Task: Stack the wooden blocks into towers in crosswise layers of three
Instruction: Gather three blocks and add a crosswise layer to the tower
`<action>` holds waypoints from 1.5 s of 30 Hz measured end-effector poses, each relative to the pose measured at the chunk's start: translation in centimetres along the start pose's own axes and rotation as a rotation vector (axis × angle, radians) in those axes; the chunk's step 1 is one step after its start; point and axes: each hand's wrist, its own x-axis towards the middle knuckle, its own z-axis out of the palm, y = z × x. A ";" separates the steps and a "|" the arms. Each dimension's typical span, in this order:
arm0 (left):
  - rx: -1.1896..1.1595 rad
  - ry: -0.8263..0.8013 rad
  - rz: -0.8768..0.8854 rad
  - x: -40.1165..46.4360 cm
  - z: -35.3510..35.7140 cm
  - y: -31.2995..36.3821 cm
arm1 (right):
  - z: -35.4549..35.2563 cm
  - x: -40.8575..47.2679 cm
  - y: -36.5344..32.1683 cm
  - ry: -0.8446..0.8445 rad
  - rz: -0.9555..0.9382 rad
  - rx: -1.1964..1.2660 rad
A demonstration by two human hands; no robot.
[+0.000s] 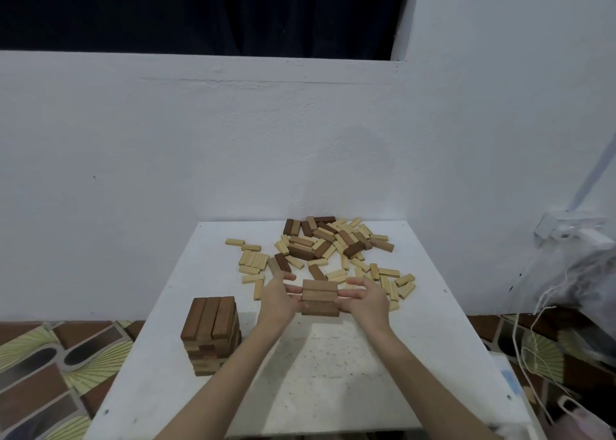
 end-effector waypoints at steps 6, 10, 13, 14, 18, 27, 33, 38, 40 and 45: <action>0.030 0.066 0.069 -0.5 -4.1 2.4 | 1.8 -1.1 -3.6 -0.035 -0.069 0.022; 0.054 0.099 0.070 -1.2 -7.1 2.9 | 3.7 -2.1 -5.2 -0.064 -0.104 0.021; 0.002 0.115 0.039 -2.0 -9.5 2.7 | 5.3 -3.1 -6.2 -0.103 -0.110 0.031; -0.011 0.118 0.027 -2.3 -10.4 2.6 | 5.9 -3.5 -6.5 -0.117 -0.112 0.030; 0.042 0.123 -0.017 -3.3 -13.2 2.0 | 8.1 -5.0 -7.3 -0.180 -0.098 0.013; 0.024 0.090 -0.171 -5.0 -16.8 1.0 | 11.2 -7.4 -7.9 -0.267 -0.050 -0.047; 0.041 0.087 -0.202 -5.5 -17.3 0.3 | 12.2 -8.1 -7.3 -0.302 -0.009 -0.078; 0.025 0.070 -0.217 -5.5 -17.5 0.0 | 12.6 -8.0 -7.2 -0.295 -0.019 -0.117; 0.023 0.063 -0.223 -5.5 -17.4 -0.1 | 12.7 -7.9 -7.1 -0.291 -0.027 -0.133; 0.032 0.054 -0.226 -5.4 -17.3 -0.5 | 12.7 -8.2 -6.9 -0.291 -0.028 -0.150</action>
